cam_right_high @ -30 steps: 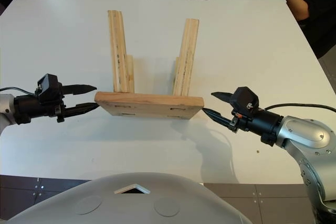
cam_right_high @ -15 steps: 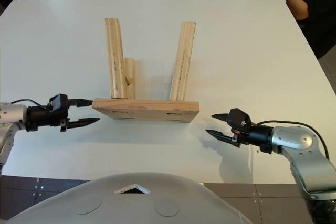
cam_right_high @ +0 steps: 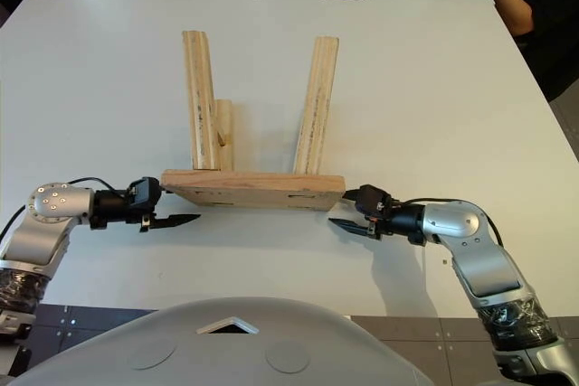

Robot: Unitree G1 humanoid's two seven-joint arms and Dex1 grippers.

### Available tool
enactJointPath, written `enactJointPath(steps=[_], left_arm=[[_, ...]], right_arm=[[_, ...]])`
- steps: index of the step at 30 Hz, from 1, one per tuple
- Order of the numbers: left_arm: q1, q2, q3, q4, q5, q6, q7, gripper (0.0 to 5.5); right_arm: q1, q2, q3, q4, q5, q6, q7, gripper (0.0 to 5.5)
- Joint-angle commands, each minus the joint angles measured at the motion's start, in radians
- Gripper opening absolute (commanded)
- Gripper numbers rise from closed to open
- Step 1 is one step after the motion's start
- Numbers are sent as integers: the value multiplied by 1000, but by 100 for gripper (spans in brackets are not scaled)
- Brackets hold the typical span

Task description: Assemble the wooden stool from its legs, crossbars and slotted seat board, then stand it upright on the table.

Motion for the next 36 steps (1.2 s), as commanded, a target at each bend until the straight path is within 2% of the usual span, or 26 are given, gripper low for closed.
enactJointPath(steps=[1,7,11,16,20,27,31,34,36], left_arm=[[-22,-23,-22,2,-11,3,-3,280],[-49,-41,-40,37,-11,22,-7,280],[-66,-49,-48,53,-16,16,-9,223],[-75,-50,-50,46,-53,50,-44,163],[-85,-57,-48,50,-59,60,-61,157],[-87,-62,-34,6,-94,99,-73,157],[-63,-29,11,-164,-213,262,-80,157],[-25,72,103,-401,-470,503,-110,157],[-8,130,165,-512,-617,600,-131,157]], right_arm=[[-41,19,16,9,31,-1,23,270],[-52,17,21,27,55,-7,55,270],[-52,21,26,30,67,-10,69,270],[-41,21,41,23,75,-13,92,202],[-35,25,55,29,67,-25,93,157],[-3,9,38,-11,113,31,104,152],[73,-12,-70,-211,306,208,71,152],[136,-51,-224,-441,625,402,-7,152],[137,-87,-308,-532,839,473,-68,152]])
